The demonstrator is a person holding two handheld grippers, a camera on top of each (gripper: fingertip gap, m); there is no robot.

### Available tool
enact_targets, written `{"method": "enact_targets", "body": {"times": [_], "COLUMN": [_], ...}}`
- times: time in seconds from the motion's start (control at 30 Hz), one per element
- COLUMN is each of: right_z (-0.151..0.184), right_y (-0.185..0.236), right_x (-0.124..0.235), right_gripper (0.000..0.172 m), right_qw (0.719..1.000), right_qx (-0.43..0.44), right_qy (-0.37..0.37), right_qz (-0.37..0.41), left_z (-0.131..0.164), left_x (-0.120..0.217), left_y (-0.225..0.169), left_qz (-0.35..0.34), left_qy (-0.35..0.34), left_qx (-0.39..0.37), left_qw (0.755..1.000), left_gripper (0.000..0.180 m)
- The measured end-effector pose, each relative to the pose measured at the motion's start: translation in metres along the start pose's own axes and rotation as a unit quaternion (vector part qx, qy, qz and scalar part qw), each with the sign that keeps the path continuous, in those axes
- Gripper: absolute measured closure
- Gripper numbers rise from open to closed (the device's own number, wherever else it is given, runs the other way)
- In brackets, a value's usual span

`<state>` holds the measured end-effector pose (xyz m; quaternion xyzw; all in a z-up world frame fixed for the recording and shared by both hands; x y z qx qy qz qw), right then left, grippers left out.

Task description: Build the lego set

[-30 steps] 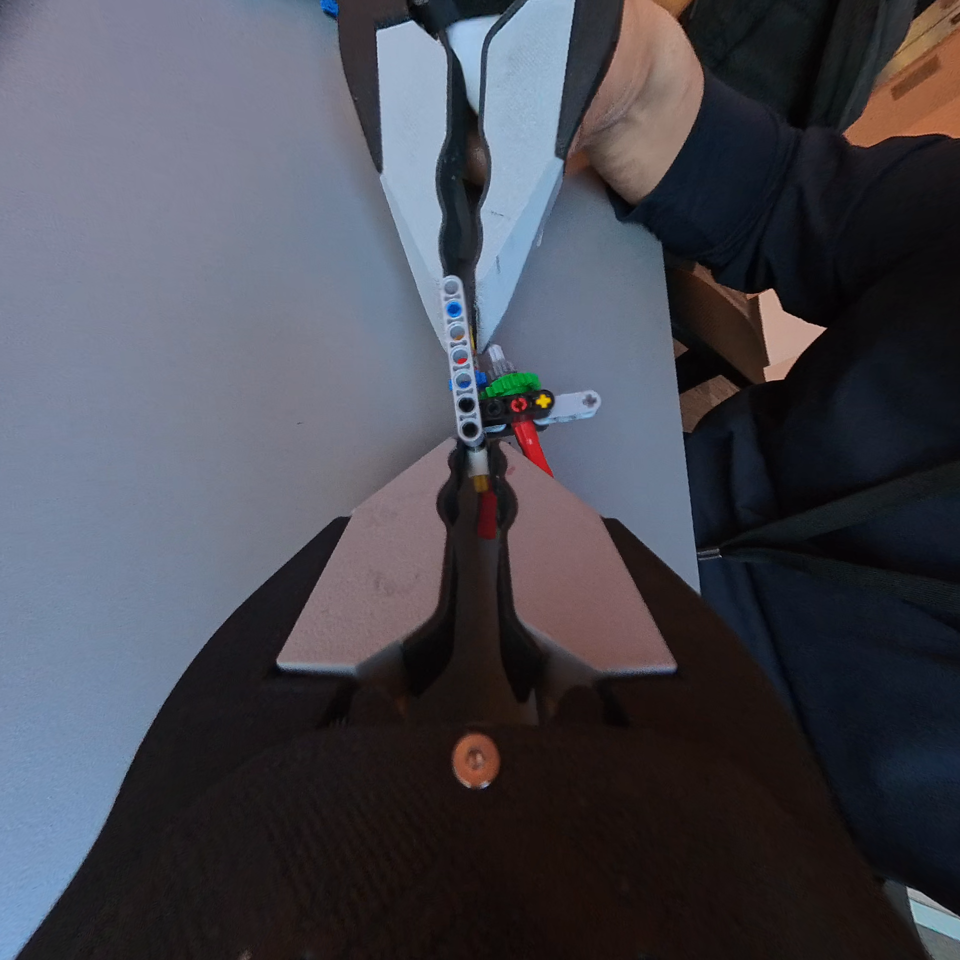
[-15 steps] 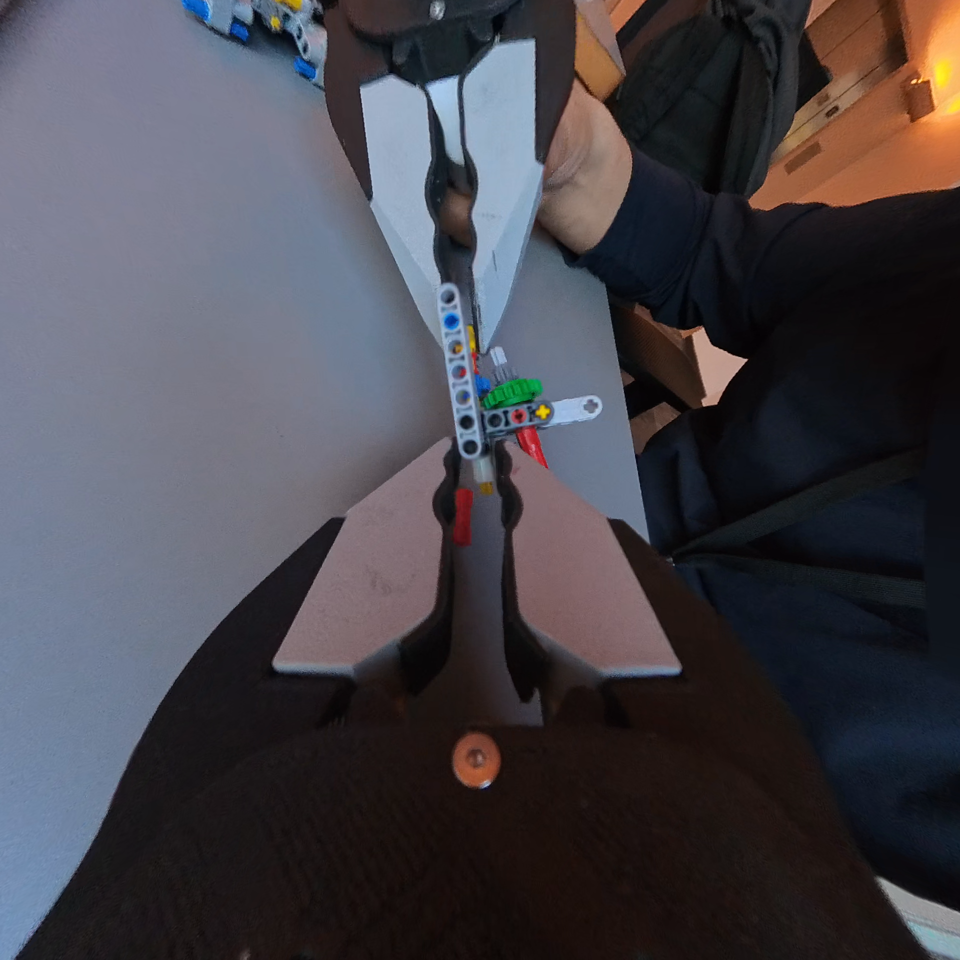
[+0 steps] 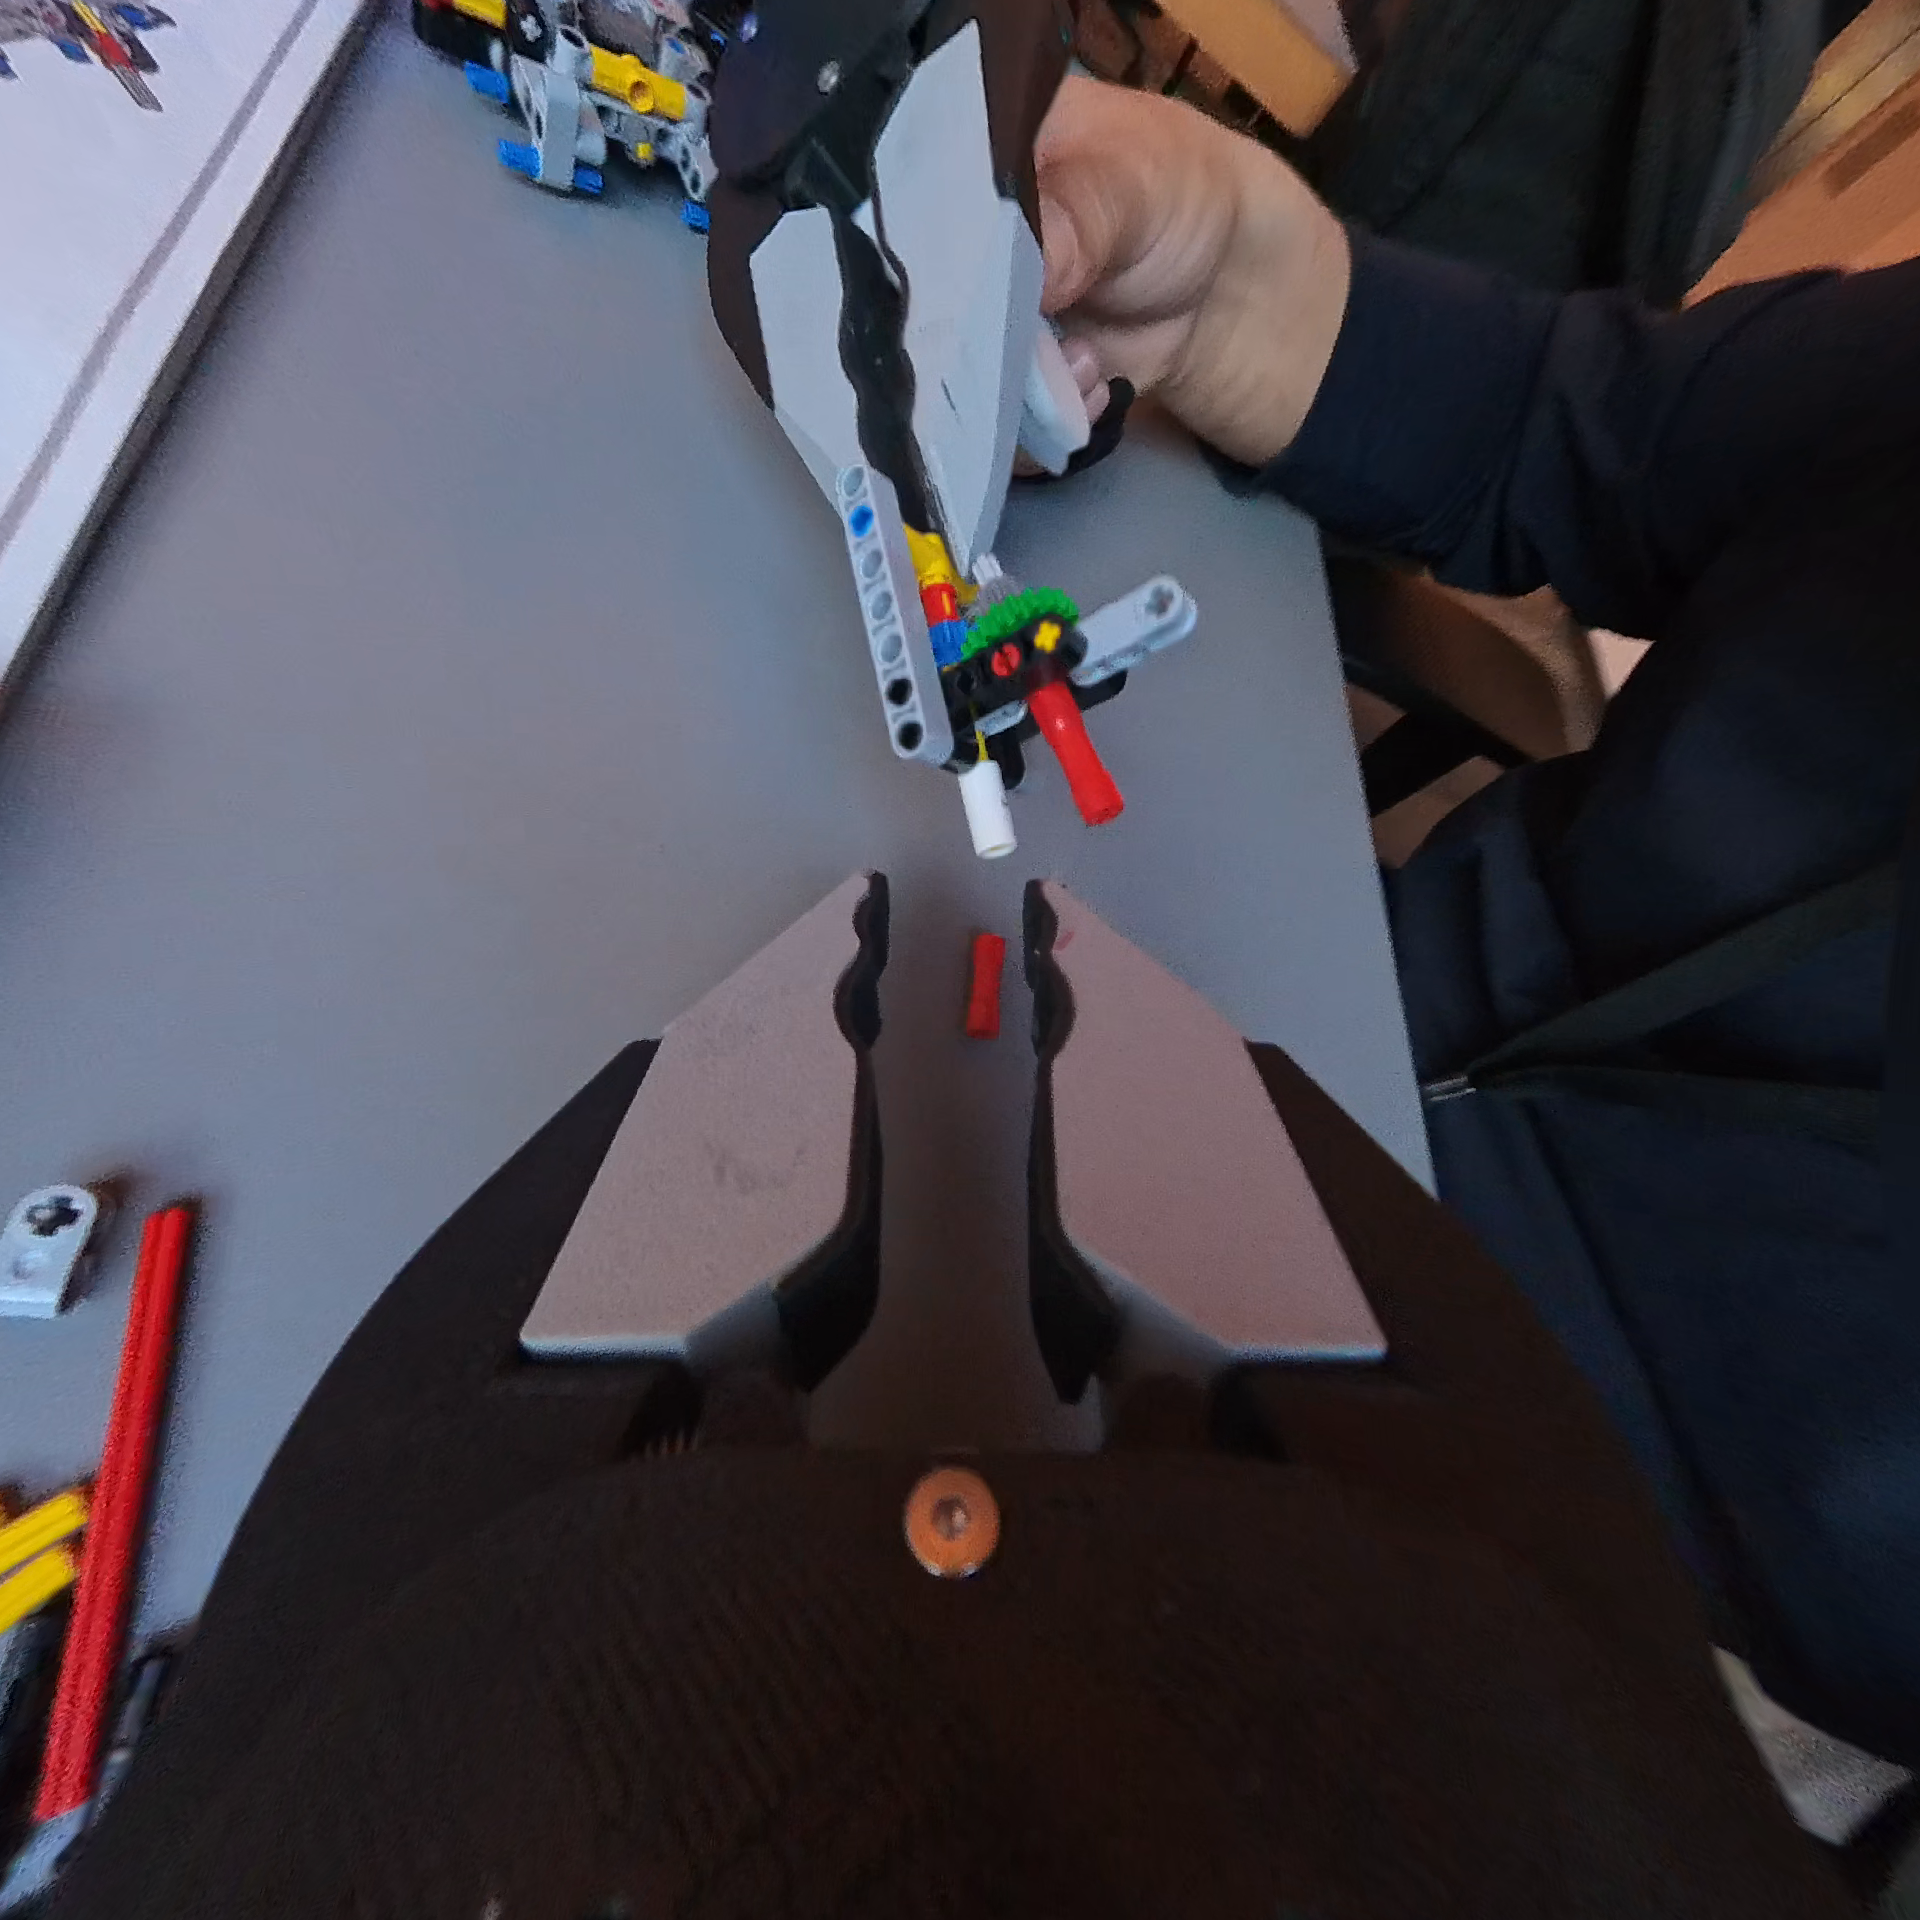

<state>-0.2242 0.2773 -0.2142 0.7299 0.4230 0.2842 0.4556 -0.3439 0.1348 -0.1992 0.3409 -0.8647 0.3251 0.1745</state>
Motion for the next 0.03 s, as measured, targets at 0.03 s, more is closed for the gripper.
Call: {"method": "enact_targets", "body": {"times": [0.03], "right_z": [-0.0007], "right_y": [0.0001], "right_x": [0.0014], "right_gripper": [0.168], "right_qw": [1.000], "right_qx": [-0.008], "right_qy": [-0.010], "right_qz": [-0.012], "left_z": [-0.0012], "left_x": [0.0003], "left_y": [-0.0016], "left_qz": [-0.013], "left_qy": [0.000], "left_qx": [-0.017], "left_qw": [1.000], "left_gripper": [0.160]}}
Point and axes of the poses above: each gripper's, where its closed fingertips meet, x back along the fingers, z out of its underside, y = z × x across the jaws, the point moved 8 cm from there along x, back along the fingers, and after that the axes turned 4 degrees about -z, right-handed, at the moved point
